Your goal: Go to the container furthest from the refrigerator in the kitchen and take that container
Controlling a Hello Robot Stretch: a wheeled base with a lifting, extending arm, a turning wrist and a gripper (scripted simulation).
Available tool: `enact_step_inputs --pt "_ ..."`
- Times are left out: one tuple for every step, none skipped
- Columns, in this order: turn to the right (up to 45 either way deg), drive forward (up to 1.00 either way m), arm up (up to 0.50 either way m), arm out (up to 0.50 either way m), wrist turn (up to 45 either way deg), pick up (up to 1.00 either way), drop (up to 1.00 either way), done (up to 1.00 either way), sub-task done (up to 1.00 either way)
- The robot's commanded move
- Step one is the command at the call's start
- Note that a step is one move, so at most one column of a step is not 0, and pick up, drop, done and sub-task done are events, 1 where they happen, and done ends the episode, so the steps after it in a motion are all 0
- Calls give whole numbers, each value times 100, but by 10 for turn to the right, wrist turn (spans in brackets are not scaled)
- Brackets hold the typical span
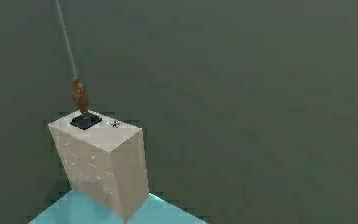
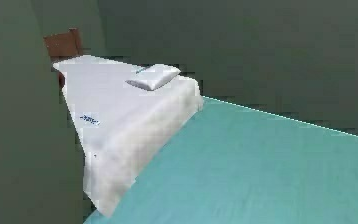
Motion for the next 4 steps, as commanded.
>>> enact_step_inputs --pt "-450 0 0 0 0 0 0 0 0" --pt "-450 0 0 0 0 0 0 0 0" --pt "-450 0 0 0 0 0 0 0 0" --pt "-60 0 0 0 0 0 0 0 0"
